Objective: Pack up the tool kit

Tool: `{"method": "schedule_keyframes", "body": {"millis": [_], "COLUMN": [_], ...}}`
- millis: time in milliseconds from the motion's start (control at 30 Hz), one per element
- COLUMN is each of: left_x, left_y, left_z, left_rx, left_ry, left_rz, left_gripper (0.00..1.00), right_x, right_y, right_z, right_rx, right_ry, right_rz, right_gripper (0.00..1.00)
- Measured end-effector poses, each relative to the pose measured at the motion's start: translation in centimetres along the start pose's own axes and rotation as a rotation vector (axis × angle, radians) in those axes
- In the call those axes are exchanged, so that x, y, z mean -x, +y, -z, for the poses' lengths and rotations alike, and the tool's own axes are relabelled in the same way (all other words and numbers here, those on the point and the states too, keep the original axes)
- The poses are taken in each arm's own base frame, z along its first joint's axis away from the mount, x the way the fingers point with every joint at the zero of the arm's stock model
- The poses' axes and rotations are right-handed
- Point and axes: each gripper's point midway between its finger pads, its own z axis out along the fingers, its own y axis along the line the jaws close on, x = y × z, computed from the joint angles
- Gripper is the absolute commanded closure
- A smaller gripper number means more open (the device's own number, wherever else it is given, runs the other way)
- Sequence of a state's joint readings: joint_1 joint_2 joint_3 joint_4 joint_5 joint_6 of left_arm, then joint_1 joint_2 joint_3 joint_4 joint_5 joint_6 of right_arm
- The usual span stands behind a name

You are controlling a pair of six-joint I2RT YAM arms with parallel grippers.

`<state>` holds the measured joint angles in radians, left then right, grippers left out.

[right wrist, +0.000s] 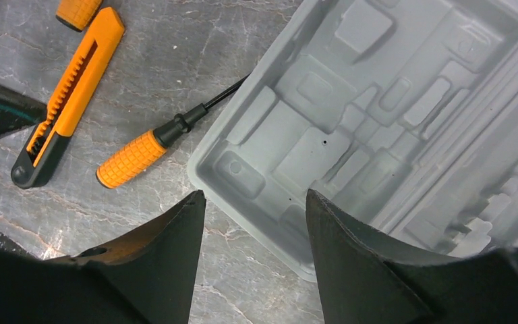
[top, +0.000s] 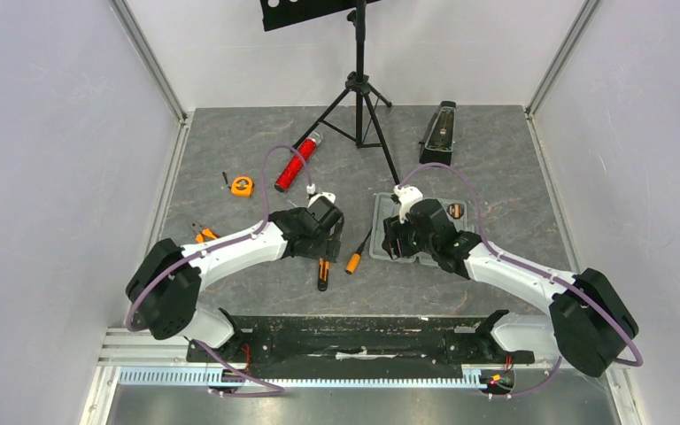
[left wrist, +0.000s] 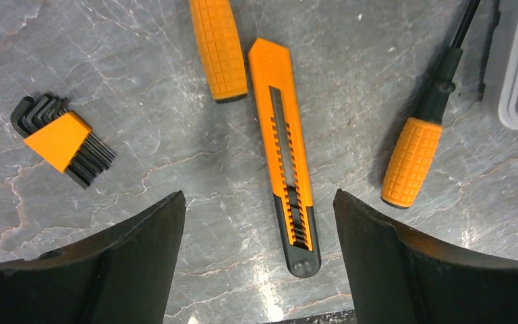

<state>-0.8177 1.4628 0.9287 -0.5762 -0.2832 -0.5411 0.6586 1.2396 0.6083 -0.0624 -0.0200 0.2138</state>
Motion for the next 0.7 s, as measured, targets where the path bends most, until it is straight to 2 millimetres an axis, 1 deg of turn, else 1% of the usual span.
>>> {"method": "schedule_keyframes", "body": {"millis": [67, 233, 333, 400, 500, 600, 700], "left_x": [-0.6, -1.4, -2.3, -3.0, -4.0, -4.6, -4.7], "left_y": [-0.1, -0.2, -0.5, -0.7, -0.7, -0.7, -0.8], "left_z": [0.0, 0.1, -0.5, -1.2, -2.1, -2.2, -2.2], "left_rx": [0.005, 0.01, 0.018, 0.027, 0.038, 0.038, 0.034], "left_ry": [0.017, 0.039, 0.074, 0.106, 0.153, 0.178, 0.18], "left_rz": [-0.017, -0.062, -0.112, -0.144, -0.173, -0.189, -0.198], "left_gripper": [0.18, 0.2, 0.24, 0.29, 0.4, 0.52, 0.58], "right_x": [-0.1, 0.7, 0.8, 0.7, 0.8, 0.9, 1.2], "right_y": [-0.2, -0.6, -0.8, -1.0, -1.3, -1.6, -1.9], "right_z": [0.0, -0.2, -0.4, -0.5, -0.5, -0.5, -0.3], "right_rx": [-0.013, -0.037, -0.05, -0.059, -0.074, -0.093, -0.11], "right_ry": [-0.002, -0.034, -0.038, -0.036, -0.041, -0.049, -0.059], "right_rz": [-0.004, -0.007, -0.007, -0.008, -0.008, -0.008, -0.008], "right_gripper": [0.4, 0.4, 0.4, 0.4, 0.4, 0.39, 0.39]}}
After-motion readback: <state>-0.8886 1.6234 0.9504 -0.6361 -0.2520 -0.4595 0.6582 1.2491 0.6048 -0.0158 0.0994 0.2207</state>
